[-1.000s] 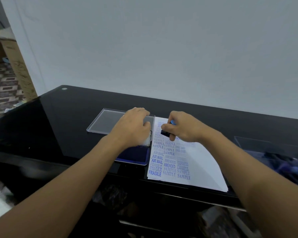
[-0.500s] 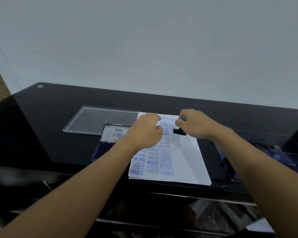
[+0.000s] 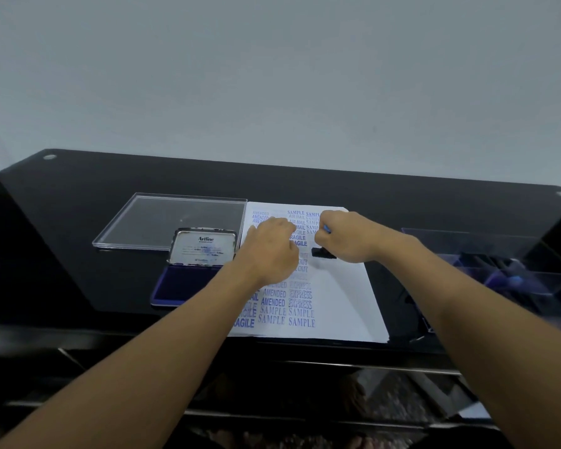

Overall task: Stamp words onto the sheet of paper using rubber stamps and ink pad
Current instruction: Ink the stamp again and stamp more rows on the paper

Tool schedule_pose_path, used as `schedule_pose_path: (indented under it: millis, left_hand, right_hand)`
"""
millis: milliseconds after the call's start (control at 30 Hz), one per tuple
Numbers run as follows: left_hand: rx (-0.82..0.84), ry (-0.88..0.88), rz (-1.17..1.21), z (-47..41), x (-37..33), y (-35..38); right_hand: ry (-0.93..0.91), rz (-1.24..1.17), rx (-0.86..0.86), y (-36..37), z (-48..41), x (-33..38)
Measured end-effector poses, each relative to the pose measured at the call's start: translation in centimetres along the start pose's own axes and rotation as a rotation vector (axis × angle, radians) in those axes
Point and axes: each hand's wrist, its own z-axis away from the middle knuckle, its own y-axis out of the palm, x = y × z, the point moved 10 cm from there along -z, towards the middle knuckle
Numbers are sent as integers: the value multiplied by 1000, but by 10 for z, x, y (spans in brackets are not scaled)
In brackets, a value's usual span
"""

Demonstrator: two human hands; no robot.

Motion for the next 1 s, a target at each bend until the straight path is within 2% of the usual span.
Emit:
schedule_pose_path:
  millis: [767,1000]
  left_hand:
    - [-14,61,-16,-11,4,19]
    - [-22,57,-26,-7,8,28]
  right_hand:
    - [-5,62,48,18,-7,5]
    - [8,57,-8,22,-1,7]
